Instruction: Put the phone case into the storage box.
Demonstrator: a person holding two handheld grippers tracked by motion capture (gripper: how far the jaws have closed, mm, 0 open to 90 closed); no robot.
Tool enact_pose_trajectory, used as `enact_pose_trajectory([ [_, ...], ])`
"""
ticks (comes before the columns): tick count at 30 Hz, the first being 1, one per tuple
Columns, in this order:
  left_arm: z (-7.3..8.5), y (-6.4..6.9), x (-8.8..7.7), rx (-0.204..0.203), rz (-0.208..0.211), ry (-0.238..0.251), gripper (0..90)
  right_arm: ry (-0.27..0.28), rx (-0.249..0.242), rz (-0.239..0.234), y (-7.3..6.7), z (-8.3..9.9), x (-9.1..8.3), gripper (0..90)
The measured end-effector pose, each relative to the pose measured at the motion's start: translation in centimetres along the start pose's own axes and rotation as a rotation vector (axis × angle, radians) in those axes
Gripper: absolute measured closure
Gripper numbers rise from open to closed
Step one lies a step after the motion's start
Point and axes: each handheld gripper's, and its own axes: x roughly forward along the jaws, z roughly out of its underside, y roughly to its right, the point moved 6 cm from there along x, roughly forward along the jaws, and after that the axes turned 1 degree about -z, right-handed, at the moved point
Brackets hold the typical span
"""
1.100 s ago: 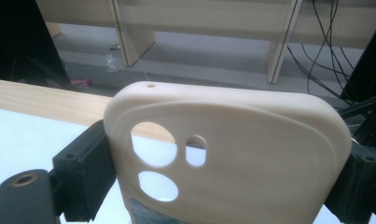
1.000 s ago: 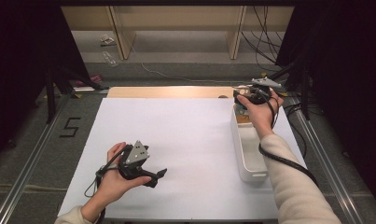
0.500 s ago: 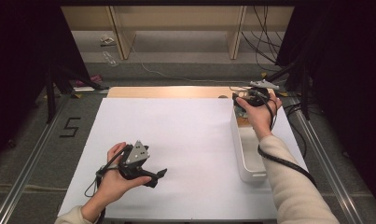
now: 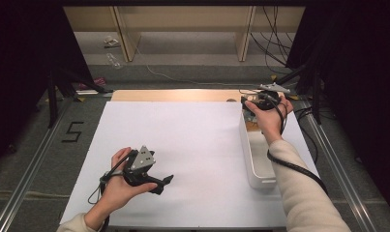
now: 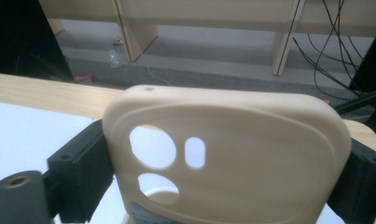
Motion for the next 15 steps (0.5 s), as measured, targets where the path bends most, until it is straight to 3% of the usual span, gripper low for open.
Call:
enact_pose_trajectory([
  [2,0.0,0.0,0.0,0.000,0.001,-0.001,0.0,-0.001,0.012,-0.013,0.0,0.0,0.0,5.4],
  [15,0.0,0.1,0.0,0.000,0.002,0.000,0.0,0.065,0.020,0.011,0.6,-1.7,-0.7,0.9],
])
